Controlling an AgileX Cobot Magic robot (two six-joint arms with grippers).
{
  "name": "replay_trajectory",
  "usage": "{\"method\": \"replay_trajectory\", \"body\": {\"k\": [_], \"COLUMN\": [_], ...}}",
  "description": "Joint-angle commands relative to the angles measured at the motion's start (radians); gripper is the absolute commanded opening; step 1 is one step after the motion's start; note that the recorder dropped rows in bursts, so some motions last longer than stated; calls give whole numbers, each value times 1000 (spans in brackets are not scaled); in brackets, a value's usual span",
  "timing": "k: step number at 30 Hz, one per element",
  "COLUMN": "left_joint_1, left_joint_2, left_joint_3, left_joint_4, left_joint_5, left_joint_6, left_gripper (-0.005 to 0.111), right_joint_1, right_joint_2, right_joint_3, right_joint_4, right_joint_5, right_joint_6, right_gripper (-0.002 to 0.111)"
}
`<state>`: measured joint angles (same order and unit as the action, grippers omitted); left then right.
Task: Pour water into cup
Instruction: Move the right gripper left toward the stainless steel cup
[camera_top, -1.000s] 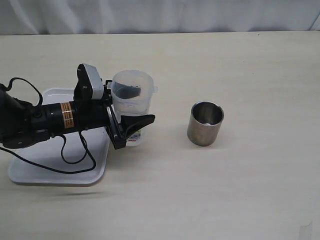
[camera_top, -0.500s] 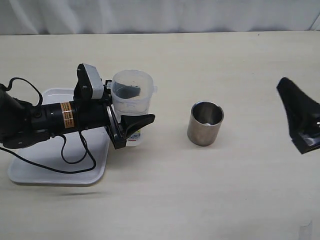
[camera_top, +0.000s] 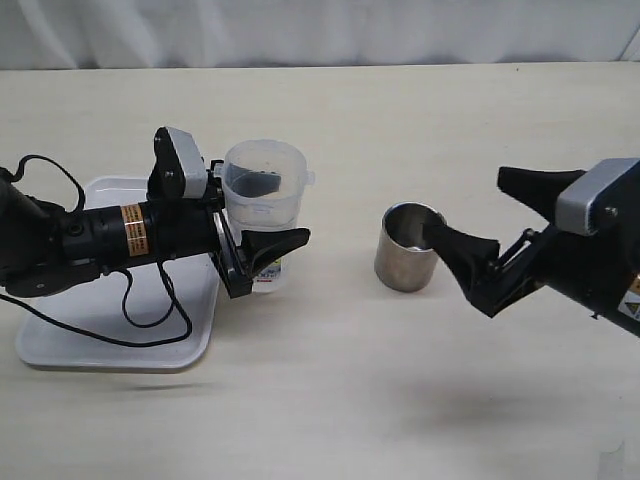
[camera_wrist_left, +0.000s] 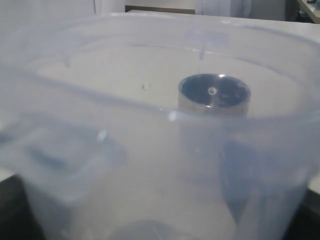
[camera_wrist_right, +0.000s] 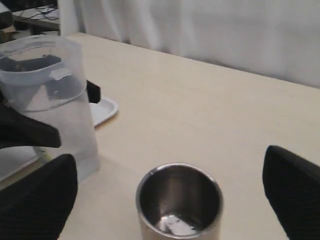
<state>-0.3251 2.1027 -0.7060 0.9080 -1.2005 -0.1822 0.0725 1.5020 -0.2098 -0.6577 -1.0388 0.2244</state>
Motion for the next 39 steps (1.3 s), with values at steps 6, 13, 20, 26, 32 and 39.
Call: {"method": "replay_trajectory", "body": {"k": [6, 13, 20, 26, 32, 39], "left_joint_1": [-1, -1, -1, -1, -1, -1], "left_joint_2": [1, 1, 1, 1, 1, 1], "left_joint_3": [-5, -5, -5, -5, -5, -5], "left_joint_4": [-14, -14, -14, -14, -14, -31], "left_joint_5": [-21, -21, -21, -21, -21, -21], "left_joint_6": [-5, -5, -5, -5, -5, -5], "left_gripper": [0, 0, 0, 0, 0, 0], "right_joint_1": [-1, -1, -1, -1, -1, -1], "right_joint_2": [221, 255, 300, 370, 413, 485], "right_joint_3": [-100, -127, -127, -127, -130, -191], "right_joint_4": [-72, -45, -69, -77, -83, -87], "right_joint_5": [-69, -37, -34, -113, -134, -130], "right_joint_6": [-40, -90, -96, -134, -180, -183], "right_gripper": [93, 93, 93, 93, 93, 93]}}
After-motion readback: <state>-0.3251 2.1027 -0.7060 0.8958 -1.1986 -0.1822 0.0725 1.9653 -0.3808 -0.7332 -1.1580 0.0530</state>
